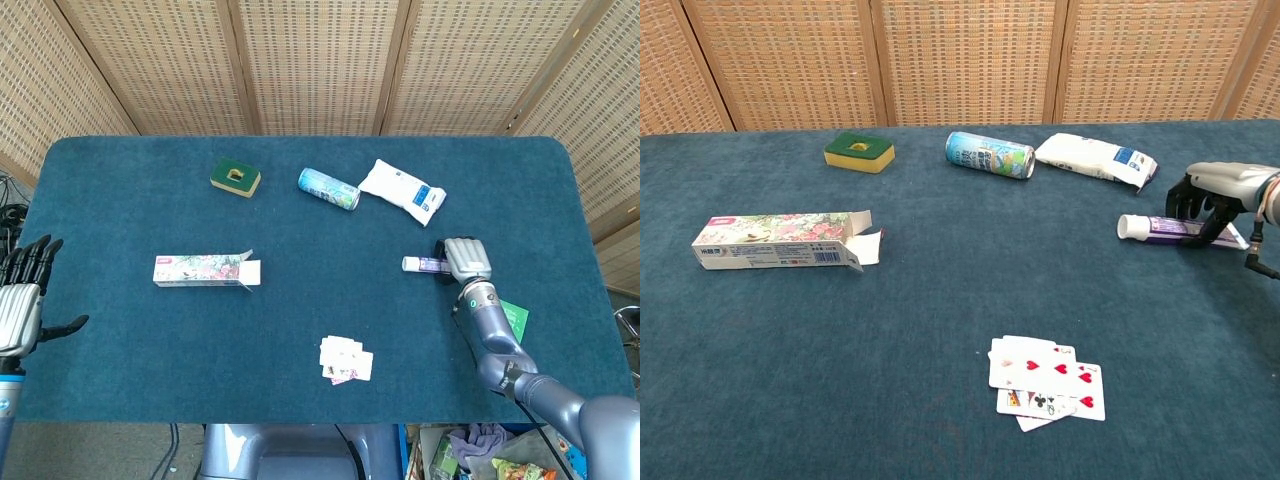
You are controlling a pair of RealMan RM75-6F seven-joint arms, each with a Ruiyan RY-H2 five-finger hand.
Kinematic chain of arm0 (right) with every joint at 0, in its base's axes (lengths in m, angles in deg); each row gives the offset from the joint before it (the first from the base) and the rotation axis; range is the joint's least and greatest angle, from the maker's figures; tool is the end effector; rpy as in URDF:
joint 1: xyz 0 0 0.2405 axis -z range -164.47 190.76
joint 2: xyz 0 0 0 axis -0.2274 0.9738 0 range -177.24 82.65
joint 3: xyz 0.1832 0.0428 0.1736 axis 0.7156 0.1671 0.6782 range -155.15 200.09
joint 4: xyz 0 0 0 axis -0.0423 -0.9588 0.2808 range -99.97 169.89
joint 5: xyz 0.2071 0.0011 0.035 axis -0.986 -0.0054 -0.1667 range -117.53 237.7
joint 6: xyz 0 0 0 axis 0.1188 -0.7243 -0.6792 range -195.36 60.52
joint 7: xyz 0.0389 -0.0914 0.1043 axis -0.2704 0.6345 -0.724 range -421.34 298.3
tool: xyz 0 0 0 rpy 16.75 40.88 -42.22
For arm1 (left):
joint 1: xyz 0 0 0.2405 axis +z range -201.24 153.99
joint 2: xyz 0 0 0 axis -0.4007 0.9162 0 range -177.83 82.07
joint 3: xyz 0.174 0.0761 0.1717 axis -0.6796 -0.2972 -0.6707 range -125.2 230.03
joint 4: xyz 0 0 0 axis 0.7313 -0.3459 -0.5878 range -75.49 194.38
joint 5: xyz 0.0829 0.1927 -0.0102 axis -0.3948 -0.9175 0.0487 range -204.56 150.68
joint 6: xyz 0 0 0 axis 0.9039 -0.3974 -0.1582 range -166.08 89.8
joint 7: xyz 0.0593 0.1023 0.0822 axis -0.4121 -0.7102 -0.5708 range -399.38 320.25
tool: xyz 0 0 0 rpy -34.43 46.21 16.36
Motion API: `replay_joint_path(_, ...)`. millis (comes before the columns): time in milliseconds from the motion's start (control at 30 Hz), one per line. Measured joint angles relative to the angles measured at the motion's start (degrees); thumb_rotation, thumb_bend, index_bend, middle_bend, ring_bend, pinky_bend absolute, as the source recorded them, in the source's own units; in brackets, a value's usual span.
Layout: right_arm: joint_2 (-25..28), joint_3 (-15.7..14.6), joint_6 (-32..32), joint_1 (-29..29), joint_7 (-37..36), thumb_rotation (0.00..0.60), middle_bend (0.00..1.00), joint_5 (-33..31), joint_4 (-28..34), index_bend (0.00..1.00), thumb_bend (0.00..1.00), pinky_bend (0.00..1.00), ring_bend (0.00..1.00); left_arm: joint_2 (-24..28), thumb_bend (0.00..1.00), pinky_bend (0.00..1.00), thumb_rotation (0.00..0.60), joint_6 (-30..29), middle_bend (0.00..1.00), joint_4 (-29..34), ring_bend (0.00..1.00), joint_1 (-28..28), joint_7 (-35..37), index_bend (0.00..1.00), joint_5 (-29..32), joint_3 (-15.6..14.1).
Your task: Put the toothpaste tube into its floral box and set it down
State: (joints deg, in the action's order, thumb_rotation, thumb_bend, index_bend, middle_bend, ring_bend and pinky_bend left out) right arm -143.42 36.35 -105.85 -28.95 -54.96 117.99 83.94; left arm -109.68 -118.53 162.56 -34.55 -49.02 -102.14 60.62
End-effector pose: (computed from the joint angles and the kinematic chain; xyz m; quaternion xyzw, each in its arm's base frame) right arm -0.2734 -0.4148 -0.0002 0.6611 -0.4707 0.2640 0.5213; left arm -0.2733 0.2255 0.1643 -0.5730 -0.3982 -0.3895 0.6012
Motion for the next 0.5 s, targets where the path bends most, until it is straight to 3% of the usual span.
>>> replay_joint_path(500,4.29,-1.50,-4.50,2.36,-6.77,0.600,0.58,7.42,5.41,0.59,0.48,0.33,0.44,-0.63,0.03,0.00,0.600,1.65,0.00,-0.29,0.00,-1.53,-1.44,0.00,0.78,0.37)
